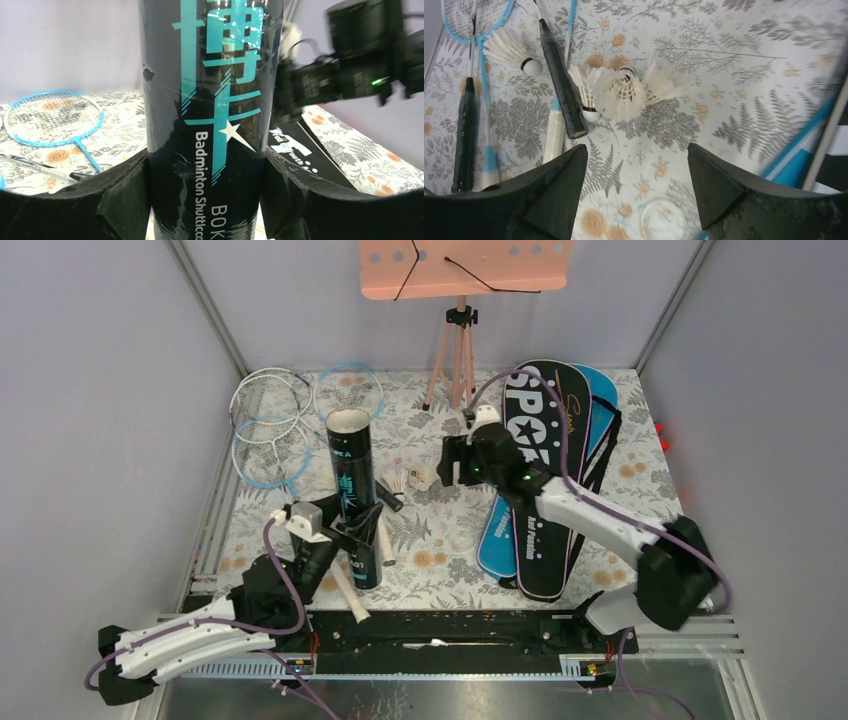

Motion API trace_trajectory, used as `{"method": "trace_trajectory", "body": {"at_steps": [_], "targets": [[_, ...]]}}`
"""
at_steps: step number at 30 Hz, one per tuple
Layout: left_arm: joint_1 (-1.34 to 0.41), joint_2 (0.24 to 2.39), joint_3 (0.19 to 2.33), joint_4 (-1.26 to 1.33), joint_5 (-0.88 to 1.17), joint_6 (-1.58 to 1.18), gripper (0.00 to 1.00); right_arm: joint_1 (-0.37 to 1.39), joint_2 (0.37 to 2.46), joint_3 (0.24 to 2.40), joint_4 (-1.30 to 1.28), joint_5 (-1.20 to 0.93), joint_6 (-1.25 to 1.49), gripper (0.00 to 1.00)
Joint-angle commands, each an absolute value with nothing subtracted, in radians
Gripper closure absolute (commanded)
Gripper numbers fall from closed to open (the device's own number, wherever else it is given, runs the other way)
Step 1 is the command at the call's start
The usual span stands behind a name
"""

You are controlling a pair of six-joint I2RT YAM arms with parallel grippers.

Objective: Pack up the badminton gear
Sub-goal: Pick up the shuttlecock at the center of the board.

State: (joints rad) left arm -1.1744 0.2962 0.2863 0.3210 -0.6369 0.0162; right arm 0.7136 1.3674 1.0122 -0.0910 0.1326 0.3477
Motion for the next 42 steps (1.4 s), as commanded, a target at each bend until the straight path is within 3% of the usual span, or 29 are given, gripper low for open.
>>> {"method": "trace_trajectory", "body": {"at_steps": [1, 9, 17, 25, 33, 36, 39, 42], "targets": [[-1.176, 0.245, 0.293, 0.314, -0.657, -0.034, 1.00, 0.724, 1.557, 1.084, 0.177, 0.065, 0.477, 0.22], [-1.177, 0.257, 0.291, 0.291, -0.615, -0.015, 1.00, 0.767, 1.808, 1.173, 0.298, 0.129, 0.509, 0.32], [-1.177, 0.314, 0.294, 0.313, -0.607, -0.008, 1.00, 0.798, 1.886, 1.202, 0.352, 0.190, 0.527, 0.41], [-1.177, 0.318, 0.287, 0.319, -0.606, -0.008, 1.00, 0.807, 1.960, 1.238, 0.349, 0.340, 0.628, 0.58], [-1.177, 0.318, 0.280, 0.329, -0.599, 0.015, 1.00, 0.811, 1.996, 1.275, 0.331, 0.394, 0.658, 0.59], [-1.177, 0.320, 0.279, 0.333, -0.596, 0.018, 1.00, 0.814, 1.990, 1.276, 0.328, 0.396, 0.649, 0.72], [-1.176, 0.323, 0.277, 0.339, -0.591, 0.023, 1.00, 0.821, 1.956, 1.257, 0.324, 0.384, 0.615, 0.91], [-1.176, 0.328, 0.270, 0.359, -0.584, 0.042, 1.00, 0.828, 1.874, 1.213, 0.321, 0.352, 0.559, 1.00]]}}
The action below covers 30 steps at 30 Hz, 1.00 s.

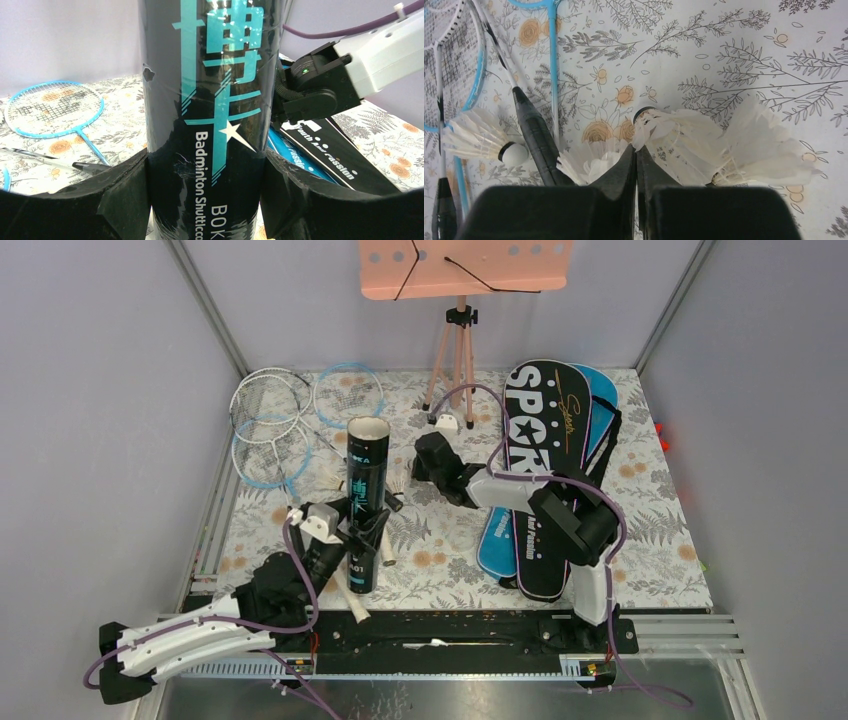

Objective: Pack up the badminton gear
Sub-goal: Pick up the shuttlecock at the center of the board, then place the shuttlecock at the shuttle tube.

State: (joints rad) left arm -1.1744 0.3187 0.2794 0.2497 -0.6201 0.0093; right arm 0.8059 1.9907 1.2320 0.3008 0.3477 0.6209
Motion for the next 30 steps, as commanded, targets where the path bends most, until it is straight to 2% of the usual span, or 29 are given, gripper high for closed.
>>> {"method": "trace_trajectory", "body": {"at_steps": [1, 8, 13, 21, 25, 30], "targets": [[-1.176, 0.329, 0.269, 0.363, -0.581, 0.048, 1.00, 0.828, 1.845, 1.199, 0.308, 0.337, 0.538, 1.00], [-1.176, 0.359, 0.258, 0.402, -0.461, 0.152, 1.00, 0.828, 1.499, 1.111, 0.041, 0.169, 0.290, 1.00], [-1.176, 0.420, 0.268, 0.414, -0.379, 0.284, 1.00, 0.826, 1.176, 1.002, -0.180, 0.158, 0.192, 1.00], [-1.175, 0.533, 0.269, 0.463, -0.321, 0.458, 1.00, 0.826, 0.680, 0.871, -0.243, 0.101, 0.058, 1.00], [-1.175, 0.582, 0.313, 0.377, -0.249, 0.516, 1.00, 0.827, 0.535, 0.869, -0.254, -0.064, -0.028, 1.00], [-1.175, 0.636, 0.348, 0.362, -0.250, 0.534, 1.00, 0.827, 0.496, 0.924, -0.348, -0.265, -0.083, 1.00]]}}
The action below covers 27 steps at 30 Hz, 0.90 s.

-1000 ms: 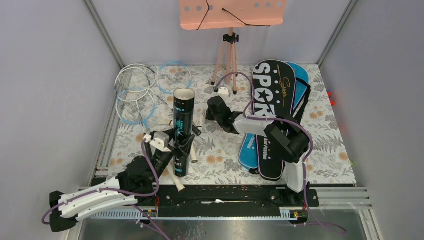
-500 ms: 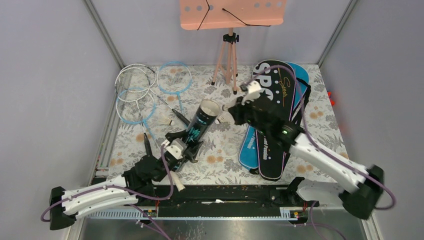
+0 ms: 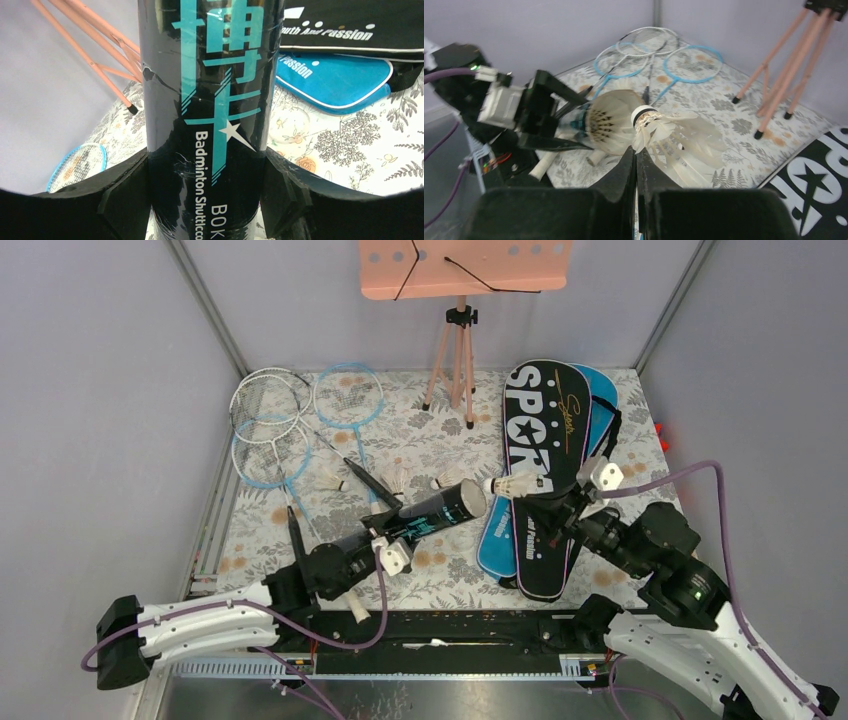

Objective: Pack up the badminton gear
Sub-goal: Place the shuttlecock at the shuttle tube.

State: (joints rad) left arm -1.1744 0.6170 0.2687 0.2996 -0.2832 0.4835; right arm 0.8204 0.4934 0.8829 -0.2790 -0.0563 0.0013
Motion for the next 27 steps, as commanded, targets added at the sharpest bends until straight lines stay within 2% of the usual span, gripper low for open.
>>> {"method": "trace_trajectory", "body": {"at_steps": [1, 4, 10, 27], "targets": [[-1.175, 0.642, 0.350, 0.363, -0.248, 0.534, 1.00, 0.827, 0.502, 0.929, -0.361, -0.303, -0.087, 1.00], [-1.175, 0.653, 0.356, 0.358, -0.233, 0.537, 1.00, 0.827, 0.541, 0.945, -0.393, -0.391, -0.096, 1.00], [-1.175, 0.643, 0.352, 0.346, -0.187, 0.539, 1.00, 0.827, 0.663, 1.005, -0.449, -0.436, -0.090, 1.00], [-1.175, 0.594, 0.334, 0.318, -0.021, 0.547, 1.00, 0.828, 0.960, 1.026, -0.317, -0.658, 0.072, 1.00]]}}
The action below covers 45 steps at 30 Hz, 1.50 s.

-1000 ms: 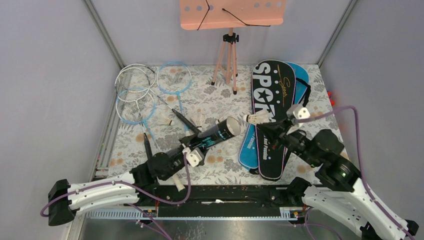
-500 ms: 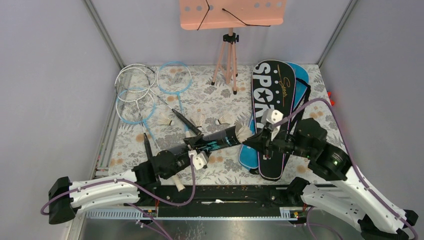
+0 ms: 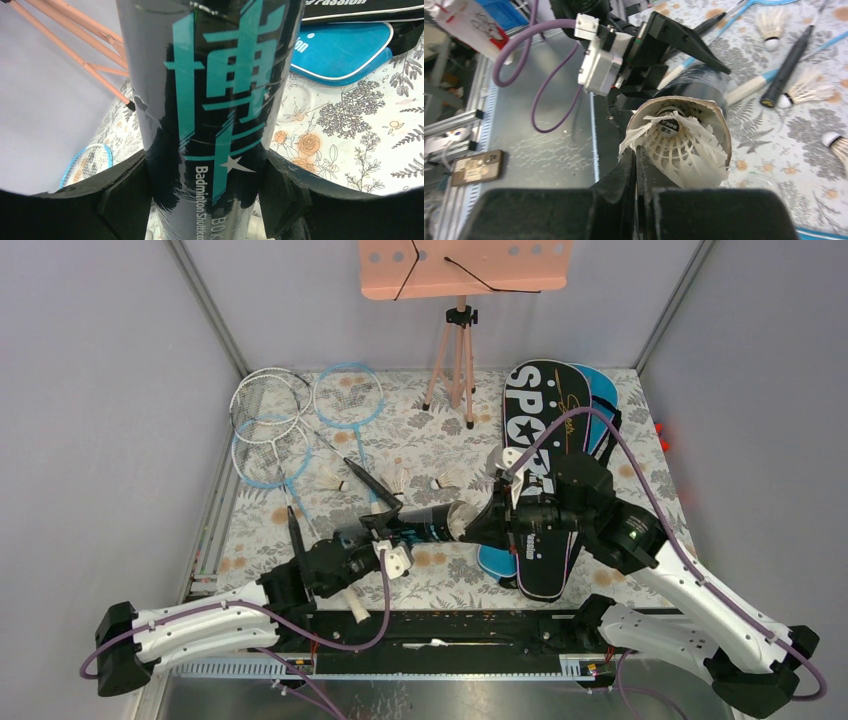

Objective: Pack up the badminton gear
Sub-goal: Place the shuttlecock at the shuttle tube.

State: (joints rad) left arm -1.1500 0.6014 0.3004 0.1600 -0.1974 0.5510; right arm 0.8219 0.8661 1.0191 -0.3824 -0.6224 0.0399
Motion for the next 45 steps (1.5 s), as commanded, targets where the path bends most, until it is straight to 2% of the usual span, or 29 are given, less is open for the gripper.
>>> {"method": "trace_trajectory", "body": {"at_steps": [1, 5, 9, 11, 16, 22, 27, 33, 37, 42, 45], "targets": [[-1.175, 0.597, 0.334, 0.318, -0.023, 0.547, 1.00, 0.828, 0.966, 1.029, -0.323, -0.659, 0.073, 1.00], [-1.175, 0.605, 0.329, 0.331, -0.038, 0.545, 1.00, 0.828, 0.953, 1.037, -0.331, -0.631, 0.109, 0.99], [-1.175, 0.615, 0.333, 0.350, -0.077, 0.535, 1.00, 0.828, 0.907, 1.024, -0.320, -0.622, 0.155, 0.86], [-1.175, 0.621, 0.336, 0.357, -0.090, 0.532, 1.00, 0.827, 0.884, 1.015, -0.308, -0.603, 0.181, 0.84], [-1.175, 0.629, 0.354, 0.355, -0.083, 0.518, 1.00, 0.828, 0.880, 1.007, -0.290, -0.569, 0.208, 0.88], [-1.175, 0.631, 0.379, 0.344, -0.081, 0.493, 1.00, 0.831, 0.972, 1.028, -0.296, -0.527, 0.206, 0.90], [-1.175, 0.640, 0.397, 0.344, -0.088, 0.474, 1.00, 0.859, 1.043, 1.058, -0.327, -0.408, 0.188, 0.88], [-1.175, 0.661, 0.408, 0.360, -0.142, 0.461, 1.00, 0.865, 1.039, 1.082, -0.355, -0.367, 0.164, 0.73], [-1.175, 0.668, 0.407, 0.368, -0.204, 0.450, 1.00, 0.864, 0.960, 1.117, -0.393, -0.262, 0.151, 0.52], [-1.175, 0.667, 0.402, 0.371, -0.243, 0.434, 1.00, 0.864, 0.818, 1.154, -0.430, -0.112, 0.142, 0.36], [-1.175, 0.663, 0.398, 0.385, -0.267, 0.424, 1.00, 0.864, 0.739, 1.149, -0.427, -0.011, 0.144, 0.21]]}}
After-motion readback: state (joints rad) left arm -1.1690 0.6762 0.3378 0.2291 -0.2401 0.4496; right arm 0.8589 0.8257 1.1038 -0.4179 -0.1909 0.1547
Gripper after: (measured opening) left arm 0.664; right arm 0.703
